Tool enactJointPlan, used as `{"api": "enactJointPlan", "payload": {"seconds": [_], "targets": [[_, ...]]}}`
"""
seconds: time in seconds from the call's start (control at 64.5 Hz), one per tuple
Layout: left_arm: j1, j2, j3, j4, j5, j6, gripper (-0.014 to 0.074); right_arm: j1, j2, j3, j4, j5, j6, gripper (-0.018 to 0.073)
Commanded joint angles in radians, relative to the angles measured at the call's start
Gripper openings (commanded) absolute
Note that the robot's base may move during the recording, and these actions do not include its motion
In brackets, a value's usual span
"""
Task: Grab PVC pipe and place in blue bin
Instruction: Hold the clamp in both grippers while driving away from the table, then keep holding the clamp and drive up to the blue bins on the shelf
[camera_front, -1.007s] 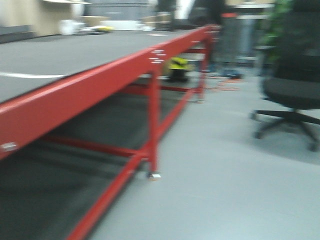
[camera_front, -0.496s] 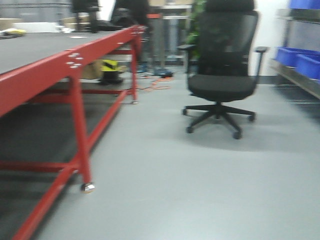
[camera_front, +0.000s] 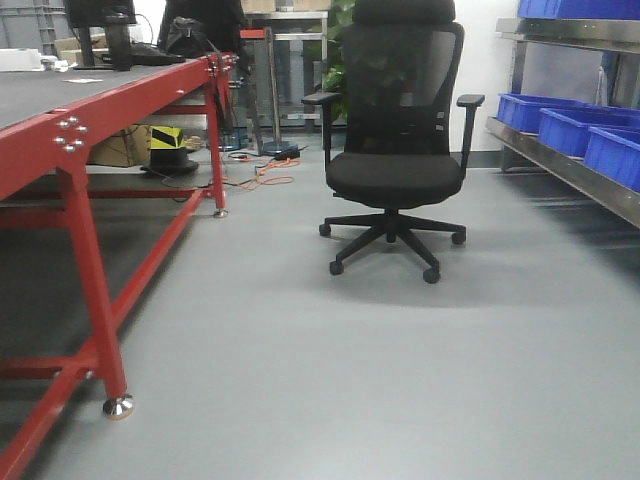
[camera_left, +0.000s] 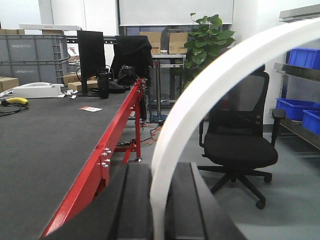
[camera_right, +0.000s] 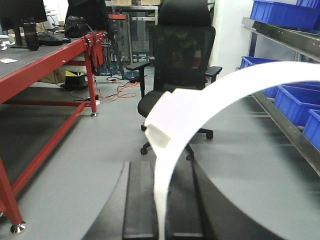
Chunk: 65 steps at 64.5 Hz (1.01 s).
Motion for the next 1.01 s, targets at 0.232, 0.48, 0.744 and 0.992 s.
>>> {"api": "enactJointPlan", "payload": {"seconds": [0.232, 0.48, 0.744, 0.992], "targets": [[0.002, -0.003, -0.001, -0.002, -0.020, -0.004, -0.0111, 0.000, -0.001, 0.002, -0.006, -0.014, -0.005, -0.0155], [0.002, -0.003, -0.001, -0.002, -0.020, -0.004, -0.0111, 0.000, -0.001, 0.002, -0.006, -0.014, -0.005, -0.0155], [0.002, -0.003, -0.001, -0.002, -0.020, -0.004, -0.0111, 0.000, -0.001, 0.002, -0.006, -0.014, -0.005, -0.0155], [0.002, -0.003, -0.001, -0.002, -0.020, -0.004, -0.0111, 0.000, -0.001, 0.002, -0.006, -0.014, -0.005, -0.0155]]}}
